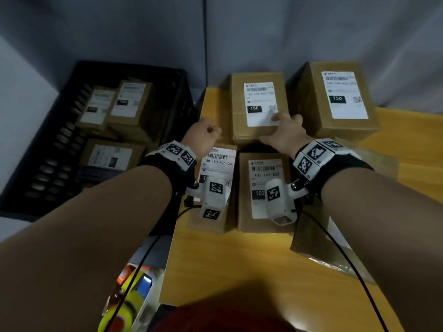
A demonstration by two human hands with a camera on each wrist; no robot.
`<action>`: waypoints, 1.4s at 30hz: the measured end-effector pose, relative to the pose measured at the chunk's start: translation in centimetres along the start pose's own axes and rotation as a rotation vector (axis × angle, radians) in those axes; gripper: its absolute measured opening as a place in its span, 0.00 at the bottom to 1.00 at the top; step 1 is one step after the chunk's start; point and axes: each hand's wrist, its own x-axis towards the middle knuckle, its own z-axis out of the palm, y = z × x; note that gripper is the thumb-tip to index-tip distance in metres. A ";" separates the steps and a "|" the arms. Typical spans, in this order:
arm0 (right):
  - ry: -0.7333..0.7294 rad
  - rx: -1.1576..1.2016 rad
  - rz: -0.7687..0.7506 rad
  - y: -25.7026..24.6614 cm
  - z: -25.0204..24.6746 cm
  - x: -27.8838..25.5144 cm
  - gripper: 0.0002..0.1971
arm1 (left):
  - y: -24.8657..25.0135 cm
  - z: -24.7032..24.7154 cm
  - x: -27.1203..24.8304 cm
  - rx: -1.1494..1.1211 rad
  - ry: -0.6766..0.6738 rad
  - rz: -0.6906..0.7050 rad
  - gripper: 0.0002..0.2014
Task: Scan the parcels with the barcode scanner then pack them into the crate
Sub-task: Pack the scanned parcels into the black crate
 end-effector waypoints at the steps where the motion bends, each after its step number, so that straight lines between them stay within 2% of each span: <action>1: -0.013 0.028 -0.022 -0.2 0.1 0.1 0.33 | 0.0 -0.1 0.0 0.015 0.001 -0.022 0.21; 4: -0.018 0.205 -0.071 -0.6 0.2 0.7 0.32 | -0.2 -0.3 0.4 0.010 0.011 -0.081 0.22; 7: 0.027 0.417 0.041 -0.9 0.4 1.6 0.40 | -0.4 -0.2 0.8 0.002 -0.011 -0.109 0.23; 10: -0.120 0.518 0.181 -1.2 1.1 2.3 0.39 | -0.4 0.0 0.9 -0.033 -0.080 -0.126 0.25; 12: -0.165 0.641 0.200 -1.8 1.5 2.6 0.40 | -0.1 -0.2 1.2 -0.088 -0.130 -0.140 0.26; 14: -0.153 0.743 0.204 -2.2 1.5 2.9 0.45 | 0.4 -0.5 1.2 -0.223 -0.103 -0.163 0.27; 17: -0.150 0.898 0.177 -3.1 1.1 2.0 0.53 | 1.5 -1.7 0.8 -0.518 0.013 -0.197 0.28; 19: -0.167 1.006 0.181 -3.6 0.8 0.9 0.56 | 1.9 -2.5 0.2 -0.644 0.000 -0.204 0.25; 22: -0.174 1.095 0.135 -3.7 0.8 -0.2 0.47 | 2.1 -4.2 -1.1 -0.699 -0.017 -0.160 0.24; 24: -0.171 1.101 0.075 -3.8 1.0 -1.2 0.40 | 1.6 -5.6 -2.1 -0.718 -0.029 -0.112 0.23; 30: -0.100 1.113 -0.093 -7.1 2.0 -4.4 0.33 | -2.6 -9.8 -5.1 -0.686 -0.025 0.000 0.21; 32: -0.057 1.062 -0.166 -9.9 2.7 -5.4 0.36 | -4.4 -11.7 -5.9 -0.669 0.011 0.006 0.21; 34: 0.028 0.981 -0.203 -13.1 3.9 -6.1 0.43 | -6.4 -13.8 -6.3 -0.626 0.071 -0.005 0.18; 36: 0.144 0.854 -0.192 -16.2 5.2 -6.5 0.48 | -8.5 -16.0 -6.4 -0.583 0.148 -0.037 0.14; 38: 0.222 0.721 -0.160 -18.7 6.2 -7.1 0.47 | -10.7 -18.1 -6.2 -0.564 0.202 -0.084 0.11; 42: 0.157 0.740 -0.091 -22.7 8.9 -6.8 0.49 | -14.0 -21.1 -5.7 -0.559 0.193 -0.147 0.10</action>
